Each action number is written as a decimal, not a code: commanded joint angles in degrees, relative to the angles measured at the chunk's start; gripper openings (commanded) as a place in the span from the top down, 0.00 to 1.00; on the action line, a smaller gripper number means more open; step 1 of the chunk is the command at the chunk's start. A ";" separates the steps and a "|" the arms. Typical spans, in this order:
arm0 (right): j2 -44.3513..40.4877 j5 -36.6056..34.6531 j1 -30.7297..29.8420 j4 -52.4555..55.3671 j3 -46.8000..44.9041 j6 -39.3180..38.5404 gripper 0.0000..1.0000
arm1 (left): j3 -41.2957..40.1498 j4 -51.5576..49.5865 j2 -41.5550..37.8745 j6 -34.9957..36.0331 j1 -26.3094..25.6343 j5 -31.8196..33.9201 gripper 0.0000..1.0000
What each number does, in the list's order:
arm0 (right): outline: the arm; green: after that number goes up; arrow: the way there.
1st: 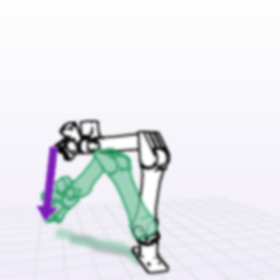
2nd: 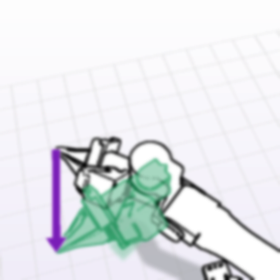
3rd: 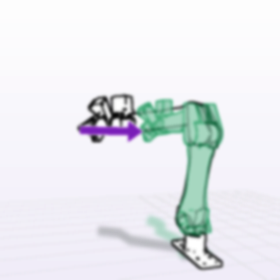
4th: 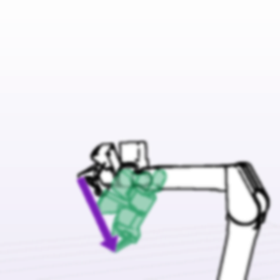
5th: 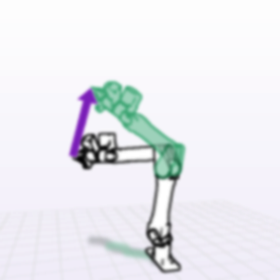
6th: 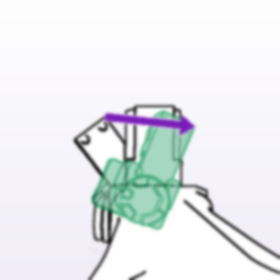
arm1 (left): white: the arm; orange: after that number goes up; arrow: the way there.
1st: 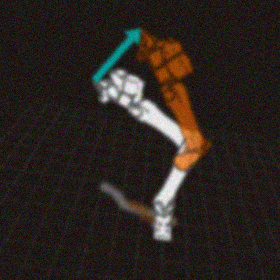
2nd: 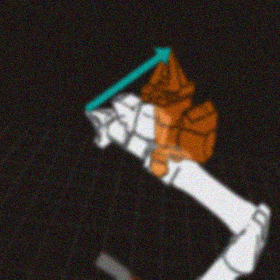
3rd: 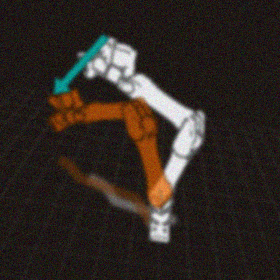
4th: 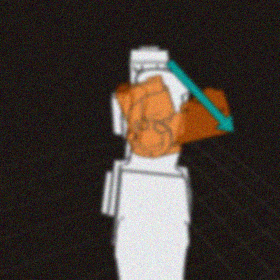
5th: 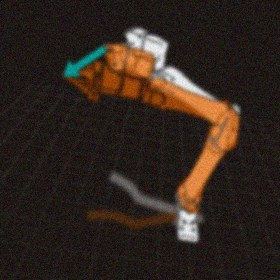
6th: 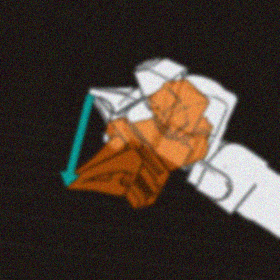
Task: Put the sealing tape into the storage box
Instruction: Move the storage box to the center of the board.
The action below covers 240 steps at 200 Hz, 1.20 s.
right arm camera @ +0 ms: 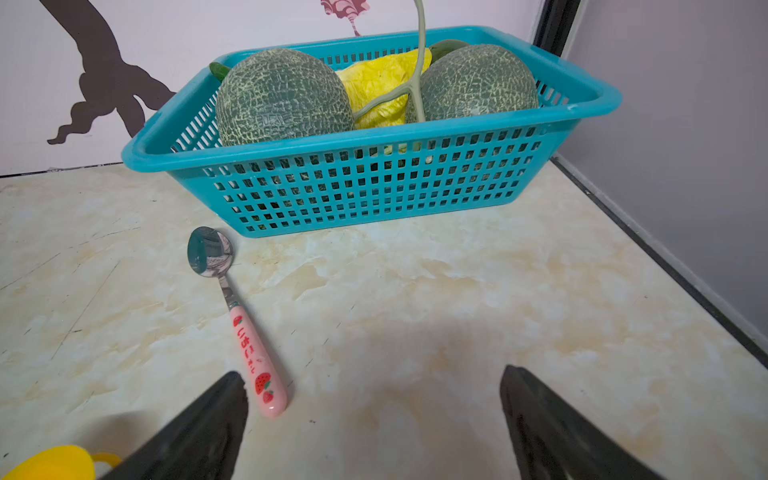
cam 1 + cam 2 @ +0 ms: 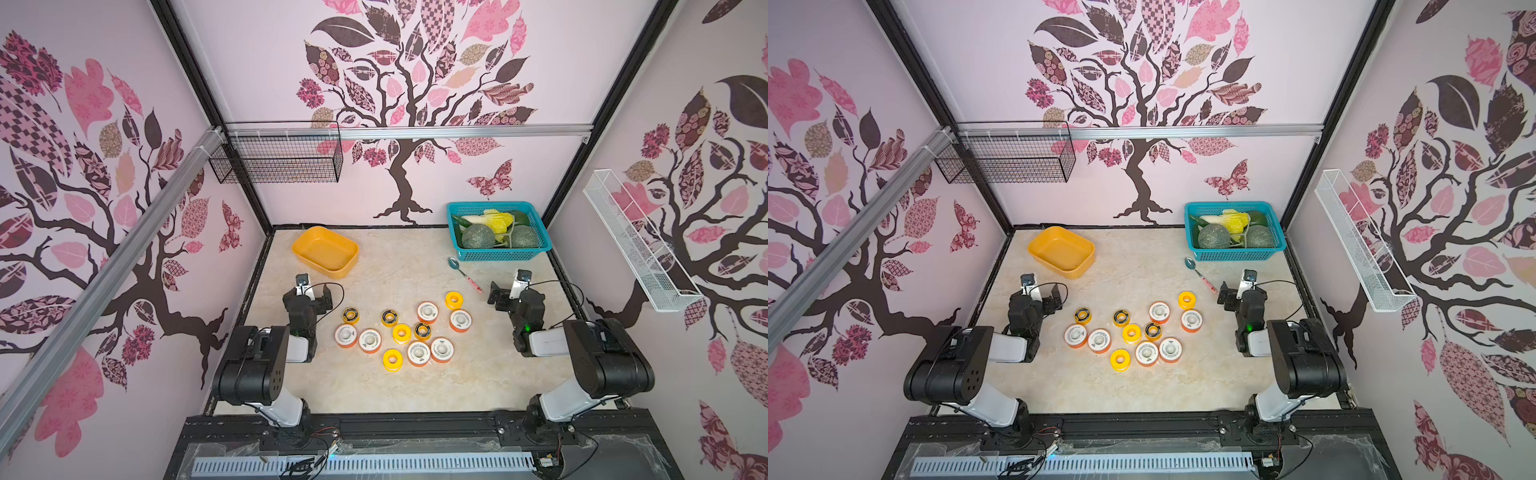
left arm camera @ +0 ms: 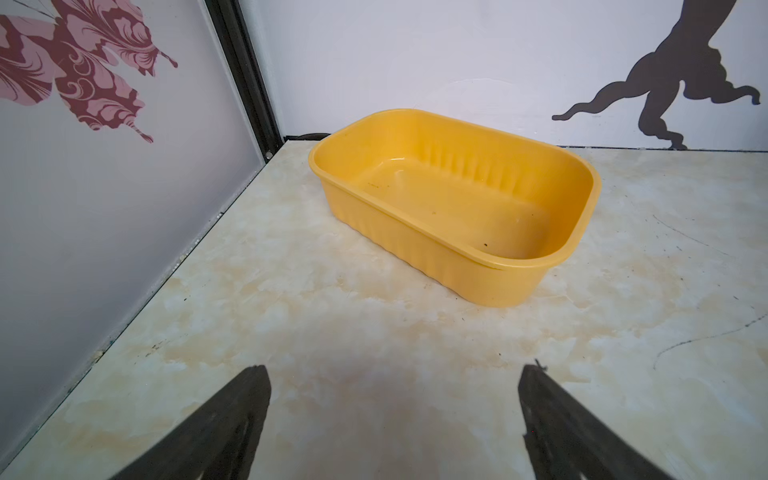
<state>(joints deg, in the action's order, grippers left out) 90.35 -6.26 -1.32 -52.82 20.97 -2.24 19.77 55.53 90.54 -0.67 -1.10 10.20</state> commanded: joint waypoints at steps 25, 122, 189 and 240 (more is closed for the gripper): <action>0.36 -0.66 -0.26 -0.44 1.52 -0.40 0.01 | 0.84 0.25 0.16 -0.45 0.23 -0.26 0.02; 0.45 -0.67 -0.25 -0.44 1.51 -0.39 0.01 | 0.89 0.12 0.33 -0.40 0.24 -0.26 0.01; -5.13 -7.30 -0.33 6.44 2.69 2.17 0.01 | -2.63 4.35 -2.65 -2.20 0.23 4.83 0.02; -16.03 -10.03 -0.26 34.09 12.76 8.89 0.01 | -0.58 -10.81 -15.67 -5.02 0.06 12.97 0.02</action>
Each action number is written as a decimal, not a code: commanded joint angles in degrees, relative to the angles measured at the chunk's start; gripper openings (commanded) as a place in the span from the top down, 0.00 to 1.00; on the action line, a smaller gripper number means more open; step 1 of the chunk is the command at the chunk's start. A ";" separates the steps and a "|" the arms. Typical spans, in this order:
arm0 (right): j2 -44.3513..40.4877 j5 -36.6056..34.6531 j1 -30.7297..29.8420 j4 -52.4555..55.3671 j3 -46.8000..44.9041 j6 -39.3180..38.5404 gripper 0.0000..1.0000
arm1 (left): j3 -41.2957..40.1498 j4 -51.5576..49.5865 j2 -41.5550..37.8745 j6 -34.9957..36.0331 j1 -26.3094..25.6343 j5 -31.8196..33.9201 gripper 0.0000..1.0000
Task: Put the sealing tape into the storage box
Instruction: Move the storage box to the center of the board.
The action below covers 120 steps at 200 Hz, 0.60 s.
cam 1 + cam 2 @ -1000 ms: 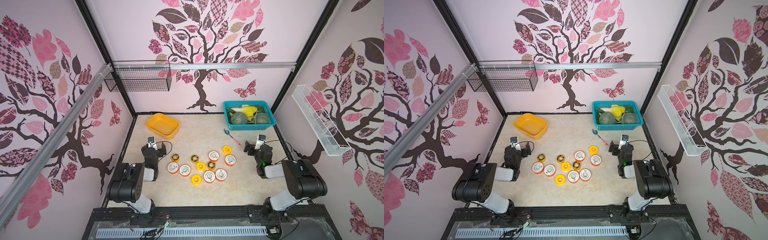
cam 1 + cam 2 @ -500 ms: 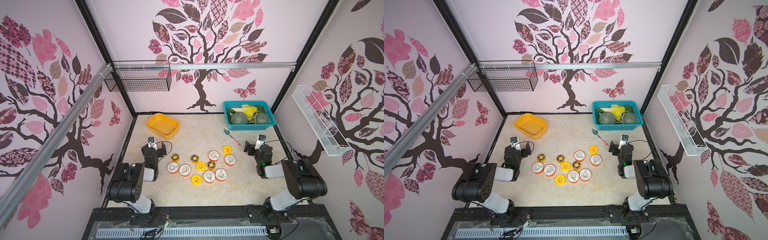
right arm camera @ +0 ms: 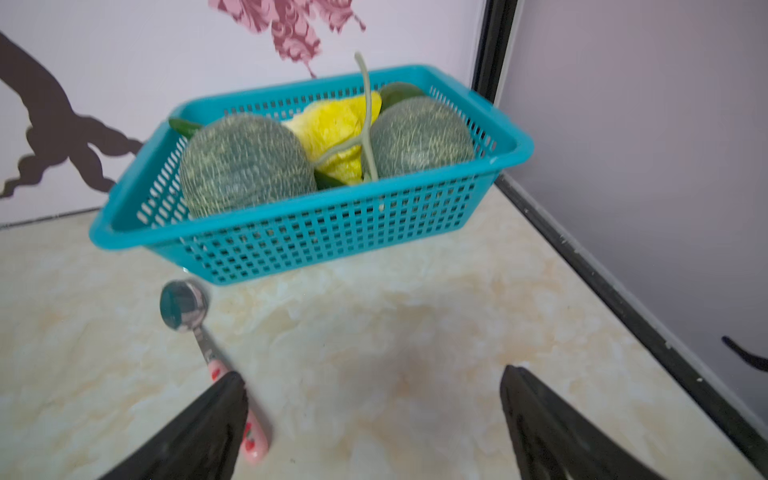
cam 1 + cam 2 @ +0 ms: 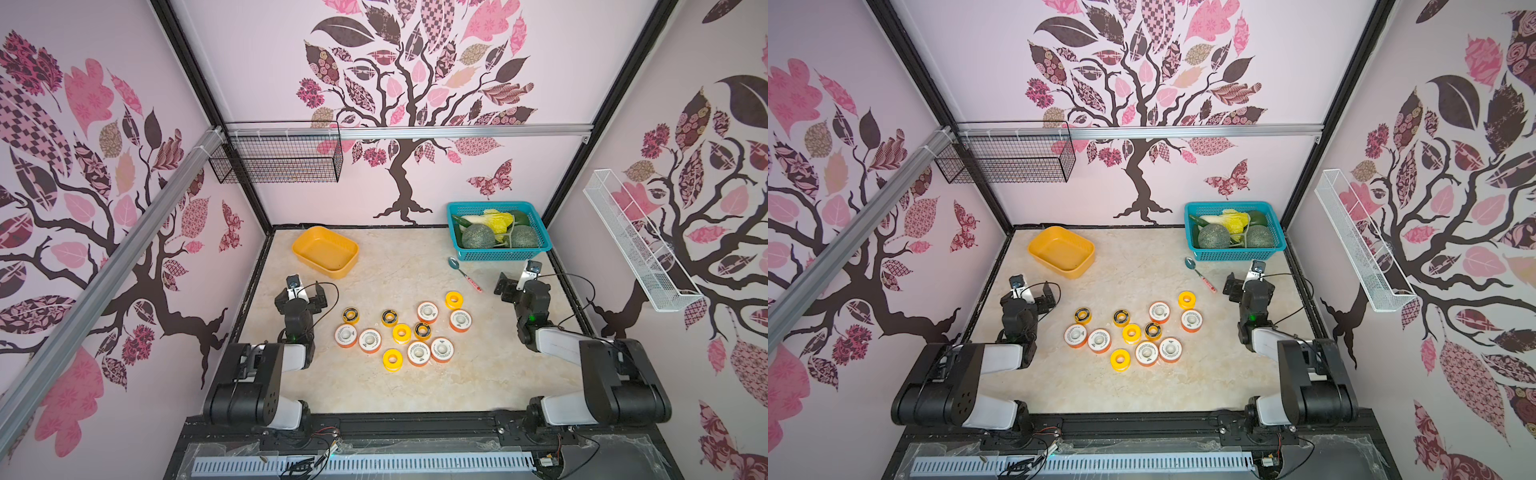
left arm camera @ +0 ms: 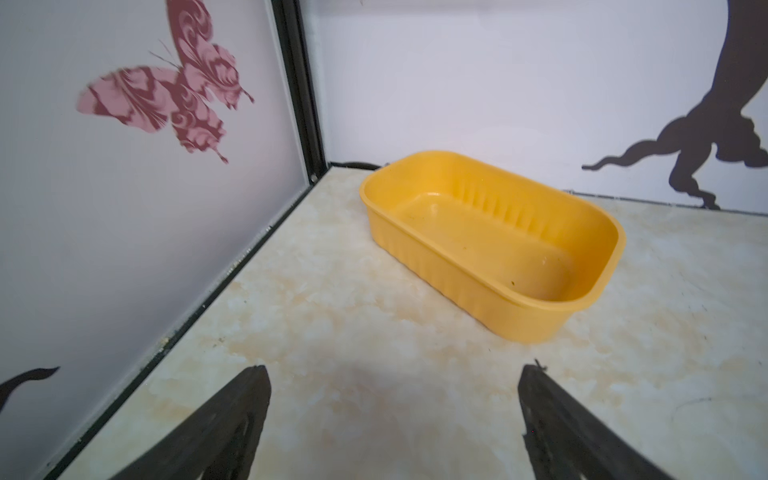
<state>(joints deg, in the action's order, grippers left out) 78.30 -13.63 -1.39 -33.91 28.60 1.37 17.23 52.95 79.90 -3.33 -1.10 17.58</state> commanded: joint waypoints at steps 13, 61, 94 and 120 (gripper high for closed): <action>-4.86 -3.16 -0.25 24.24 9.08 9.55 0.01 | 4.61 -14.91 -8.15 -6.19 0.07 9.60 0.02; -6.68 7.27 -0.20 38.47 15.96 13.05 0.01 | 24.80 -53.99 -7.80 -22.63 0.22 9.73 0.09; -8.76 15.20 -0.21 41.99 16.72 12.63 0.01 | 40.38 -67.76 2.76 -27.42 0.74 2.44 0.17; -9.30 18.49 -0.33 43.83 17.33 12.35 0.01 | 50.82 -75.08 11.80 -30.04 1.99 -1.81 0.22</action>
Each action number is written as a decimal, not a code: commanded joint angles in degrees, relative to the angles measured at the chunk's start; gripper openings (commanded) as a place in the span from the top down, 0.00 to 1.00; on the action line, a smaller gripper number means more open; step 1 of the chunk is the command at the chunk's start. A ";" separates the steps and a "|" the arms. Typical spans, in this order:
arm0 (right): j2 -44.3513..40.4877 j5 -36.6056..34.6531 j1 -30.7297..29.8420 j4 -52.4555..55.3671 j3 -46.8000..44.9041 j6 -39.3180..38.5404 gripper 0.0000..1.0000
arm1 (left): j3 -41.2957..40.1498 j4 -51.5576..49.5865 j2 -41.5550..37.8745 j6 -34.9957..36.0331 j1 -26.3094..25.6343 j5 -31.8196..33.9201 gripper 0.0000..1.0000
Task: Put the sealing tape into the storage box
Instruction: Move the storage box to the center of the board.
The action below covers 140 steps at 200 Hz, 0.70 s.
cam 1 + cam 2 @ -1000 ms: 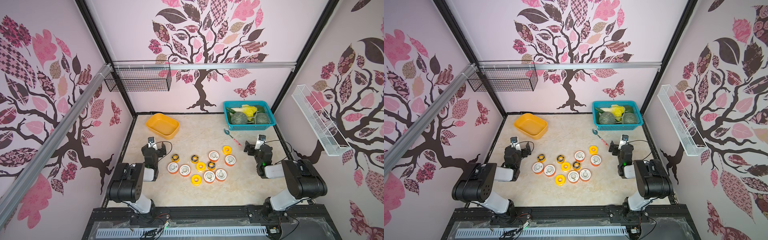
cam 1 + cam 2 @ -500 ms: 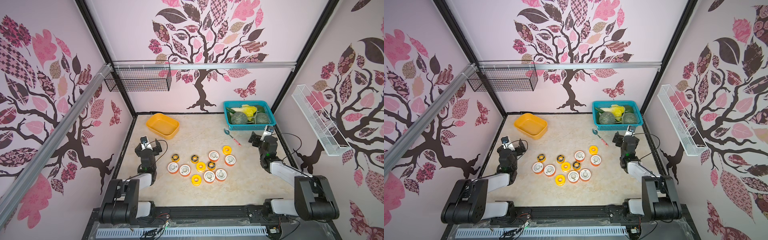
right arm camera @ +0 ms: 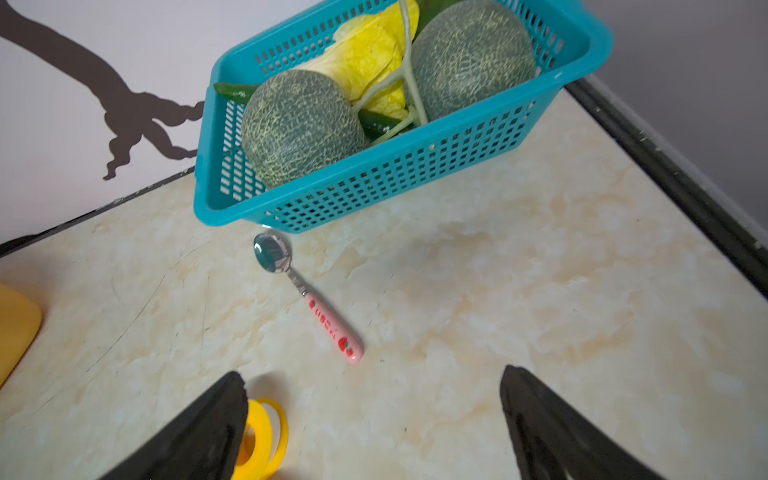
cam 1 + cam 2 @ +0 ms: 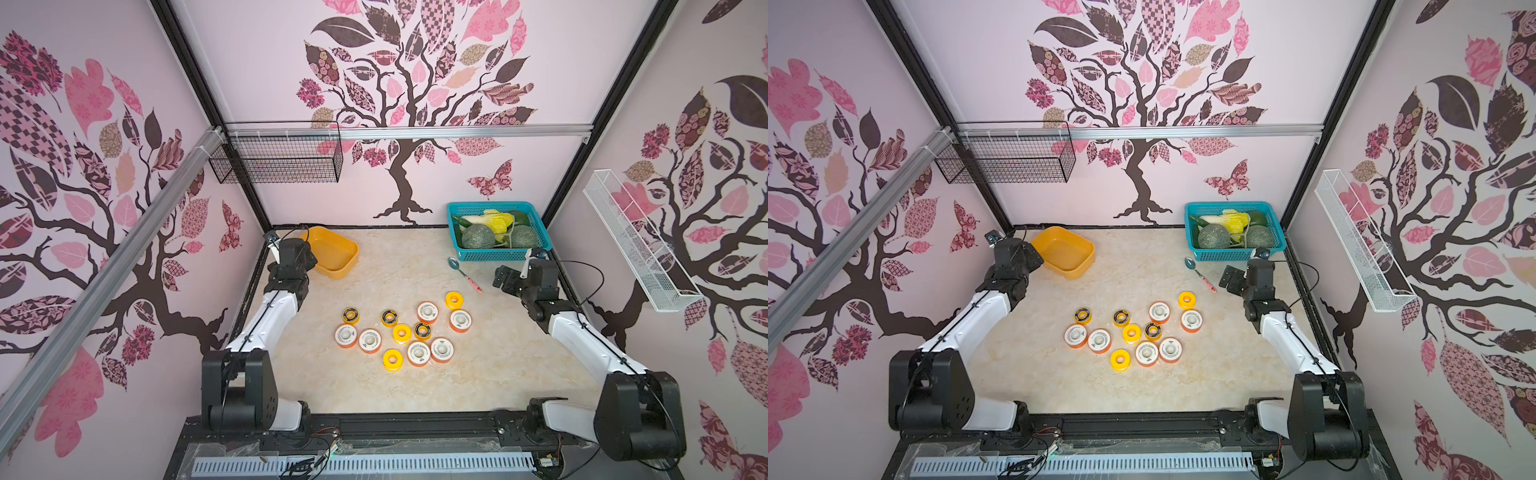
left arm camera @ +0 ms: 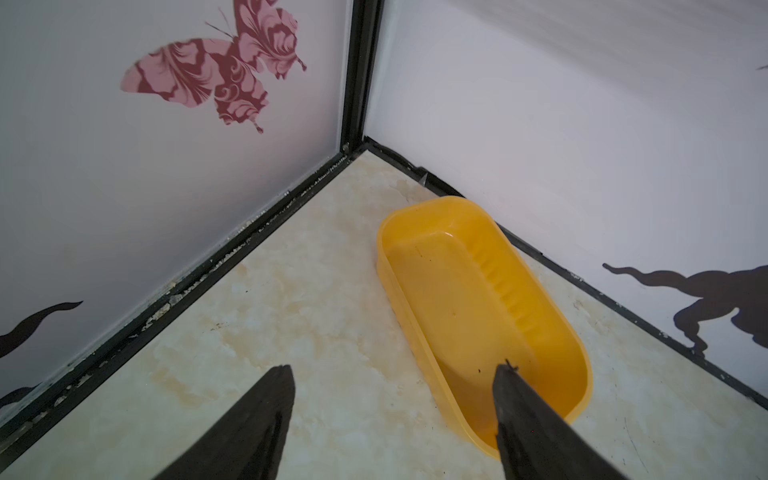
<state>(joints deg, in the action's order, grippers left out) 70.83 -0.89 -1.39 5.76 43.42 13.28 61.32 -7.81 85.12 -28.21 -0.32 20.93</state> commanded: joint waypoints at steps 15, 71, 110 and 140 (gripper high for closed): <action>-2.14 6.05 -0.30 4.62 2.63 0.75 0.01 | 11.40 -16.73 11.48 -6.58 2.78 -9.30 0.29; -2.37 5.47 -0.28 4.35 2.61 0.79 0.01 | 22.58 -19.49 23.52 -8.73 5.59 -15.66 0.40; -1.88 5.36 -0.32 4.26 2.81 1.01 0.01 | 26.49 -20.76 29.15 -9.66 5.61 -16.18 0.40; -1.42 5.34 -0.30 4.17 2.78 1.00 0.01 | 27.89 -20.50 31.88 -9.68 5.62 -17.63 0.43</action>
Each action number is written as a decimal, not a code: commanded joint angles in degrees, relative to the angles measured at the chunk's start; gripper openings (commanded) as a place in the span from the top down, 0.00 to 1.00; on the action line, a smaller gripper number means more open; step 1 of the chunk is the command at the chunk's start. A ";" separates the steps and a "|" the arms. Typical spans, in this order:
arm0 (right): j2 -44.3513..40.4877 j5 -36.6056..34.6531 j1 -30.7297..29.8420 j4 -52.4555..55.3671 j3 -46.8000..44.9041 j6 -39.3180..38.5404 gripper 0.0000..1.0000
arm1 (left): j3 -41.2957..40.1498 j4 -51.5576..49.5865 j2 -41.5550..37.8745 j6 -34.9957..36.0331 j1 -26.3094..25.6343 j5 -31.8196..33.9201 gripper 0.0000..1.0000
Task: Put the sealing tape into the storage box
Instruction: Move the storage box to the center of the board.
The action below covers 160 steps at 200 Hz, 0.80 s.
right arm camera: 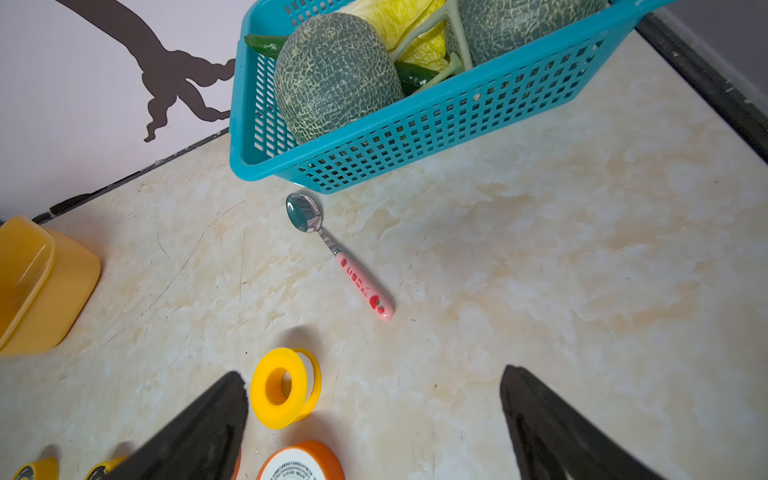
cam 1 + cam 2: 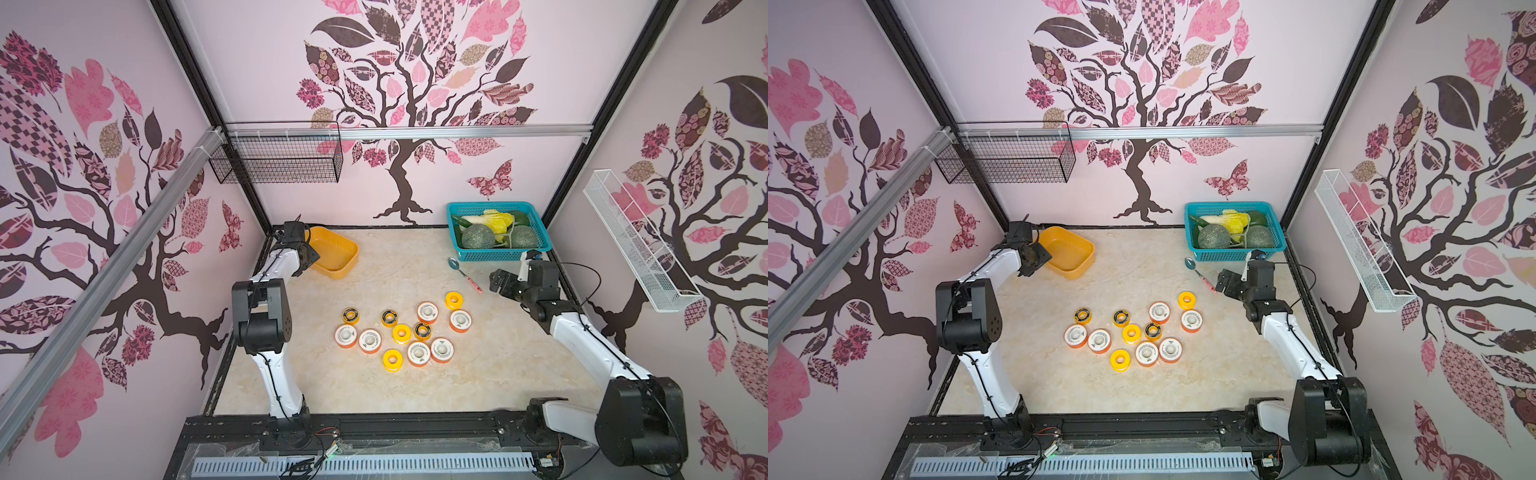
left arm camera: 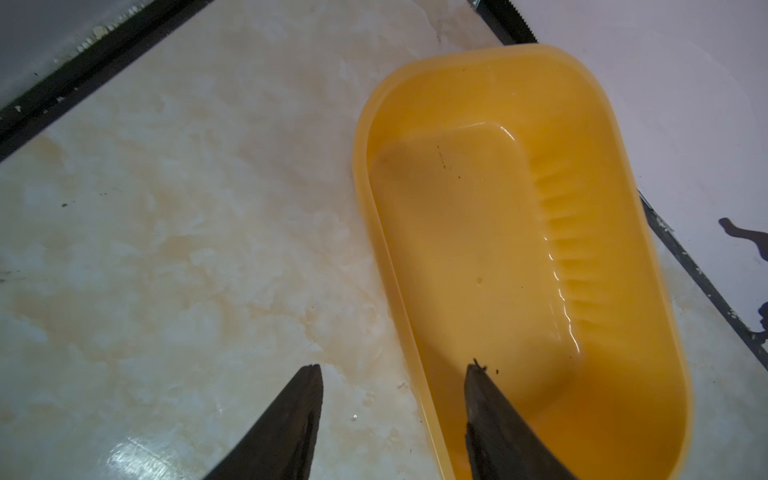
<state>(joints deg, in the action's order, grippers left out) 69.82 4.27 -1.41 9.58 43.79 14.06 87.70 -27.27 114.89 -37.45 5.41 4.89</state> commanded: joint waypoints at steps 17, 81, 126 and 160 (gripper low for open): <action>-0.14 0.43 -0.32 0.27 2.44 0.28 0.01 | 2.25 -0.48 3.29 -0.21 -0.05 -2.34 0.45; 1.00 1.61 -0.25 -0.01 2.18 0.80 0.01 | 2.65 0.68 5.34 2.10 -0.08 -6.57 0.59; 1.59 2.04 -0.26 -0.18 1.93 1.48 0.01 | 3.56 0.12 6.73 4.89 -0.73 -10.12 0.74; 2.08 1.97 -0.29 0.28 2.09 1.34 0.01 | 5.66 -1.79 7.73 7.76 -2.14 -11.91 0.83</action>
<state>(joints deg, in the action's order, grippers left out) 70.78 5.98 -1.43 9.67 43.79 14.85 91.24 -27.16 120.84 -32.99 4.80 -4.64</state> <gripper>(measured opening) 0.993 0.196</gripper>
